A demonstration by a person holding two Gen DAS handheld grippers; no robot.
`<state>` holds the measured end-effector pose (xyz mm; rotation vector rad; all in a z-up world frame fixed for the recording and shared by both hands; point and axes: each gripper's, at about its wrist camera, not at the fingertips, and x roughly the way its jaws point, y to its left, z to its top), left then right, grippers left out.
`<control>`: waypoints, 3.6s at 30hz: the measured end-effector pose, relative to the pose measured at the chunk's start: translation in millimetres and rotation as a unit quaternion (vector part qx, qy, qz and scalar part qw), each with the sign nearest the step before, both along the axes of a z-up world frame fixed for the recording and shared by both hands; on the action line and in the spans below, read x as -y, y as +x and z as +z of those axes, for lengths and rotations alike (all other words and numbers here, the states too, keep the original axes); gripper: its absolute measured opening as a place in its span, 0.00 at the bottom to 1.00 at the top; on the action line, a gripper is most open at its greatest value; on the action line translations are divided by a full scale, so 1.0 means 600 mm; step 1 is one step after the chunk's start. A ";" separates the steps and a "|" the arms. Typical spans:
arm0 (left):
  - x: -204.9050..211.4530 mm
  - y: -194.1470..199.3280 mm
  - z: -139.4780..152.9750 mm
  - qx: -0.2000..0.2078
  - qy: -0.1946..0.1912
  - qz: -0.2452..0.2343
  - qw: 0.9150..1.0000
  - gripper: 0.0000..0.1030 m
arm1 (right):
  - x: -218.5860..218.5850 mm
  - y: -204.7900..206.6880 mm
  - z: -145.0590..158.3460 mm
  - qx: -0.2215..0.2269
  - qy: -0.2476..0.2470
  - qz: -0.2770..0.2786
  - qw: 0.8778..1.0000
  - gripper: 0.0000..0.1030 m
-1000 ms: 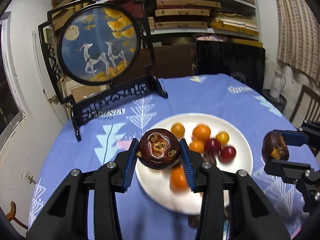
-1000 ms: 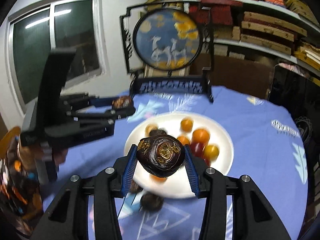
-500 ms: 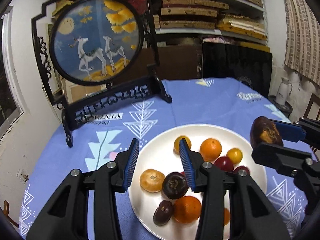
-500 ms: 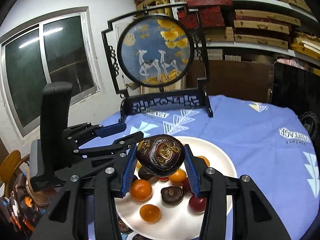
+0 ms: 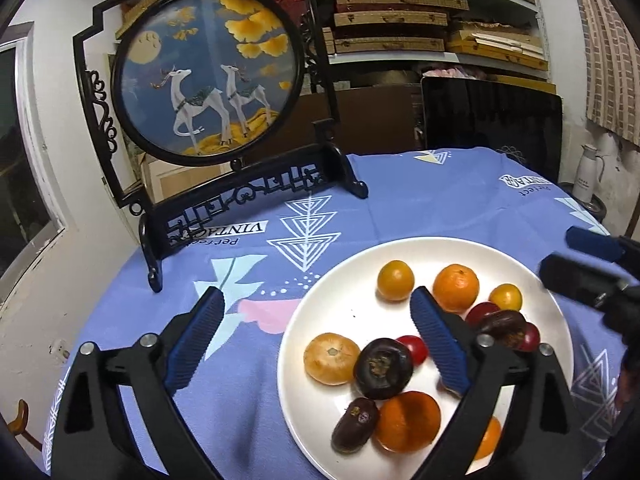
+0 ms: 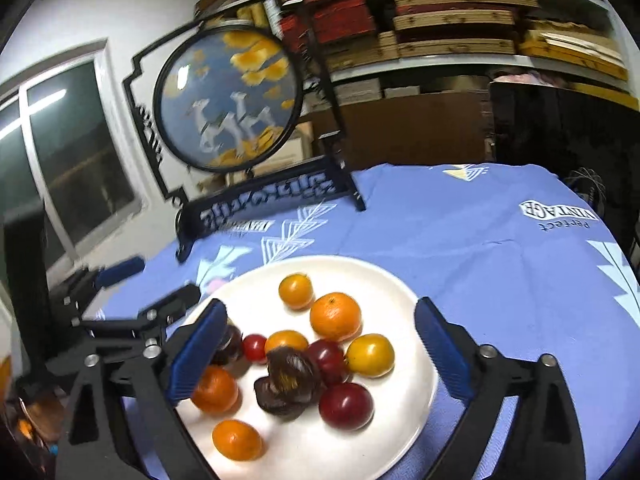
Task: Organize fruits
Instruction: 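Carry both water chestnuts over the plate and open both tools, then grasp a brown water chestnut with the left tool while the right tool grasps another, then carry both water chestnuts over the plate and open both tools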
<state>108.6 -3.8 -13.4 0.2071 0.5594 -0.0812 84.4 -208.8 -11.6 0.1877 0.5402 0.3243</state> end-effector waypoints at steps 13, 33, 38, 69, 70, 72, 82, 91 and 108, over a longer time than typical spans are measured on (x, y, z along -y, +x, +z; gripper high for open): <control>-0.004 -0.022 0.019 0.049 -0.026 -0.006 0.998 0.94 | 0.028 -0.078 0.067 0.161 0.046 -0.019 0.986 0.96; -0.079 -0.147 0.045 0.079 -0.053 -0.046 0.994 0.94 | -0.047 -0.161 -0.030 -0.053 -0.095 0.118 0.987 0.96; -0.097 -0.191 0.005 0.020 -0.020 -0.070 0.997 0.94 | -0.090 -0.188 -0.099 -0.125 -0.170 0.146 0.967 0.90; 0.040 -0.167 -0.134 -0.203 0.003 -0.149 0.968 0.39 | -0.033 -0.212 -0.103 -0.140 -0.121 0.126 0.975 0.40; 0.038 -0.175 -0.129 -0.196 0.007 -0.147 0.969 0.39 | -0.032 -0.216 -0.101 -0.138 -0.122 0.126 0.975 0.40; 0.035 -0.184 -0.118 -0.186 0.011 -0.141 0.972 0.39 | -0.030 -0.220 -0.098 -0.136 -0.122 0.124 0.975 0.40; 0.027 -0.207 -0.051 -0.122 0.033 -0.123 0.984 0.39 | -0.044 -0.233 -0.088 -0.123 -0.117 0.139 0.976 0.40; 0.036 -0.186 -0.024 -0.101 0.043 -0.125 0.986 0.39 | -0.045 -0.221 -0.068 -0.111 -0.111 0.138 0.978 0.40; 0.049 -0.012 0.018 -0.079 0.026 -0.070 0.994 0.41 | -0.043 -0.045 0.042 -0.041 -0.083 0.073 0.993 0.40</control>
